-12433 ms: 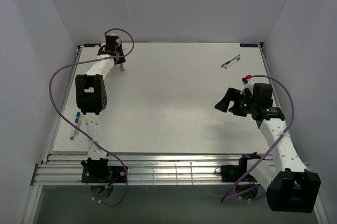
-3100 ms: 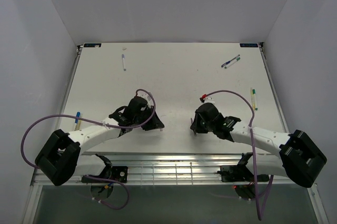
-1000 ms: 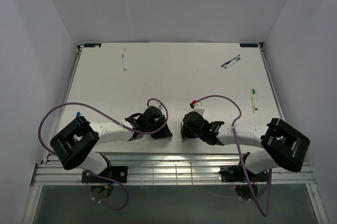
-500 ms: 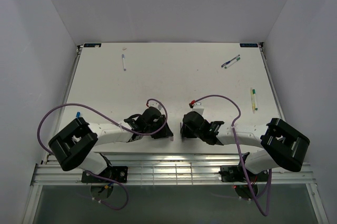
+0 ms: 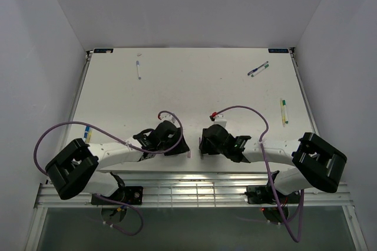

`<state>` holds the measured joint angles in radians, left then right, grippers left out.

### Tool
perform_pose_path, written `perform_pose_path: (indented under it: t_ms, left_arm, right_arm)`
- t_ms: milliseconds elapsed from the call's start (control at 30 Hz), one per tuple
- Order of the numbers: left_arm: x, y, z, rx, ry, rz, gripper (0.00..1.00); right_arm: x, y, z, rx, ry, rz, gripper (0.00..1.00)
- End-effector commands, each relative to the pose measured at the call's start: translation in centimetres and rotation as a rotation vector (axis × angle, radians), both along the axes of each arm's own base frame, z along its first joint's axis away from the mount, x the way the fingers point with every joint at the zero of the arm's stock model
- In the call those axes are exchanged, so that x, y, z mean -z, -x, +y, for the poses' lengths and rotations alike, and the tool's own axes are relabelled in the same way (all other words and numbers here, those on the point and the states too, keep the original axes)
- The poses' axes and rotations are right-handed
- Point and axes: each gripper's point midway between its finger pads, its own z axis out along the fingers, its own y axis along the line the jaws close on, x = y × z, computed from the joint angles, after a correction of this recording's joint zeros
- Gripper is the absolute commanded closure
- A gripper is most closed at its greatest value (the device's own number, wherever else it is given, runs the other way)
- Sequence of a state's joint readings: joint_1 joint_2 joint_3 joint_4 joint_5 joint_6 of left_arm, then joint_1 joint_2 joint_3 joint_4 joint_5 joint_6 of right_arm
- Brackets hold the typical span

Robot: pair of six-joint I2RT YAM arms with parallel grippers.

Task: Open the pen caps

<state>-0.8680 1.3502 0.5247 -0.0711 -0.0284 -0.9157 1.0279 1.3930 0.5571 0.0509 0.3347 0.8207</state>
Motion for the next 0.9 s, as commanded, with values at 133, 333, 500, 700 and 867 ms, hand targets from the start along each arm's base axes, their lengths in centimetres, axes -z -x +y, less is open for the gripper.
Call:
perform_pose_path:
  t_ms: [133,333,500,700,867]
  left_arm:
    - [1.5,0.6,3.1,-0.02,-0.158,0.02,0.37]
    - [0.0,-0.5,2.4,-0.021,-0.154,-0.019,0.36]
    - [-2.0,-2.2,2.5,-0.047,-0.164,-0.071,0.35]
    - [-6.0,-8.2,3.4,-0.096,-0.088,-0.094,0.4]
    - [-10.1,-14.9,6.0,-0.232,-0.11,-0.172,0.4]
  right_arm:
    - [-1.2,0.1,-0.1,-0.036,-0.019,-0.046,0.5]
    - [-2.3,0.1,0.0,-0.05,-0.042,-0.07,0.5]
    - [-3.9,0.1,0.3,-0.073,-0.081,-0.097,0.49]
    - [-6.2,0.0,-0.2,-0.095,-0.051,-0.126,0.35]
    - [-7.5,-0.1,-1.3,-0.085,0.008,-0.128,0.28]
